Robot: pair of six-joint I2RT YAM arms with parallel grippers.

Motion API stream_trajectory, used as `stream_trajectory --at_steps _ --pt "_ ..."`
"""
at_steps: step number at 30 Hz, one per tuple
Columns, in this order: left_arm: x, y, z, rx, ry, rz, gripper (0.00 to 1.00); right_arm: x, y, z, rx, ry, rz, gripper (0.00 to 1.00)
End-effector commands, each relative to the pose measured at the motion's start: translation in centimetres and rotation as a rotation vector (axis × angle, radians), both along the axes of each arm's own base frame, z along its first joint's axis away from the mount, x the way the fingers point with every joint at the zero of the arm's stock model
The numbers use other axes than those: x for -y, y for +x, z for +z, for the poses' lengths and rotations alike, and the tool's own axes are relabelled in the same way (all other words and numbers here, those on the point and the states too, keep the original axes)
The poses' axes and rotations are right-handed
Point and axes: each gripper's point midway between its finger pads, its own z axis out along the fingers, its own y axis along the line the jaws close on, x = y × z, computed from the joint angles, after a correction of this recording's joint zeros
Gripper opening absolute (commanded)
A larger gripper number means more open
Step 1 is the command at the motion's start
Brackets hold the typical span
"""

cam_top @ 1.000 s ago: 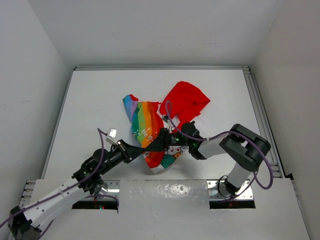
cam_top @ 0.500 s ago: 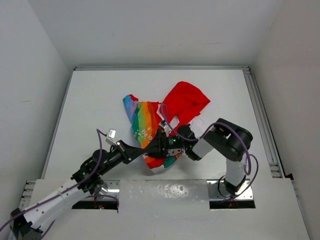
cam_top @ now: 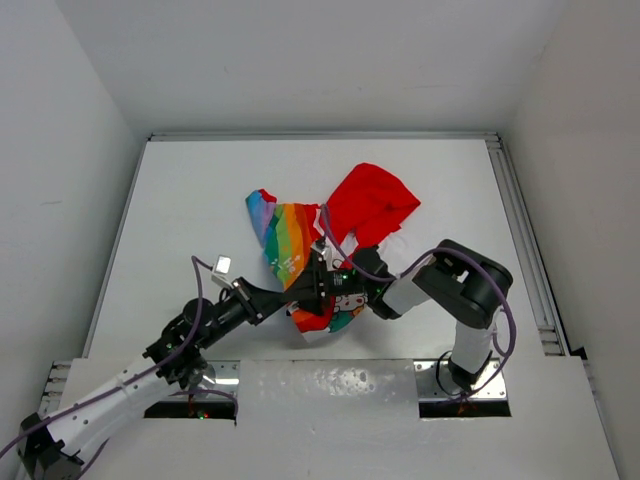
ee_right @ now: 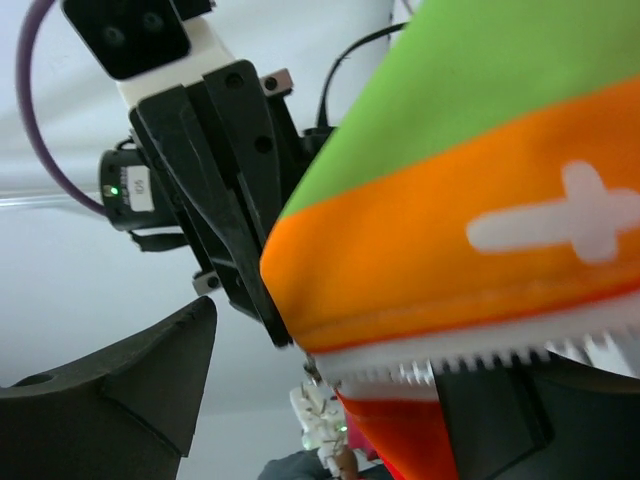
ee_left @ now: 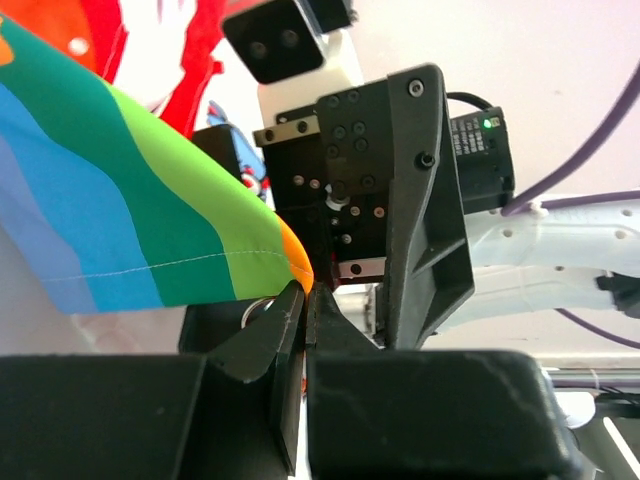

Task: Zip up the jacket

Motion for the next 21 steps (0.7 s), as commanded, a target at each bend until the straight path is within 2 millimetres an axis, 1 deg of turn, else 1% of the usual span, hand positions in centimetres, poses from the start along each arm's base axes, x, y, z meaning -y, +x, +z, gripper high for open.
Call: stream_trajectory --at_steps 1,2,4,5,7,9,12,13,14,17,18,21 --pt "-0.7 -0.6 -7.2 -0.055 0.065 0.003 0.0 -0.4 -1.0 10.2 0.263 0.377 0.048 0.83" --pt "-0.8 -0.6 -7.5 -0.064 0.079 0.004 0.0 -0.6 -1.1 10.1 0.25 0.375 0.056 0.82" --pt "-0.6 -0.7 -7.3 -0.056 0.068 -0.004 0.0 -0.8 -1.1 10.4 0.242 0.381 0.057 0.82" --pt "-0.6 -0.8 -7.7 -0.067 0.078 -0.011 0.0 -0.9 -1.1 10.5 0.233 0.383 0.054 0.82" --pt "-0.4 -0.9 -7.4 -0.057 0.066 -0.024 0.0 -1.2 -1.1 10.4 0.221 0.382 0.058 0.82" --pt "-0.5 -1.2 -8.1 -0.071 0.072 -0.03 0.0 -1.4 -0.8 10.2 0.207 0.377 0.042 0.82" --pt "-0.3 -1.2 -7.6 -0.063 0.056 -0.035 0.0 -1.7 -0.7 10.0 0.195 0.375 0.037 0.82" --pt "-0.4 -1.2 -8.0 -0.071 0.076 -0.034 0.0 -1.9 -0.8 9.7 0.188 0.369 0.042 0.82" --pt "-0.4 -1.2 -7.7 -0.06 0.067 -0.03 0.0 -1.9 -0.7 9.6 0.189 0.368 0.04 0.82" --pt "-0.5 -1.1 -7.7 -0.056 0.055 -0.023 0.0 -1.6 -0.8 9.6 0.197 0.366 0.027 0.82" --pt "-0.6 -0.9 -7.4 -0.052 0.054 -0.016 0.0 -1.5 -0.7 9.6 0.2 0.366 0.018 0.82" --pt "-0.8 -1.1 -8.1 -0.068 0.094 -0.015 0.0 -1.4 -0.8 9.5 0.21 0.365 0.019 0.8"
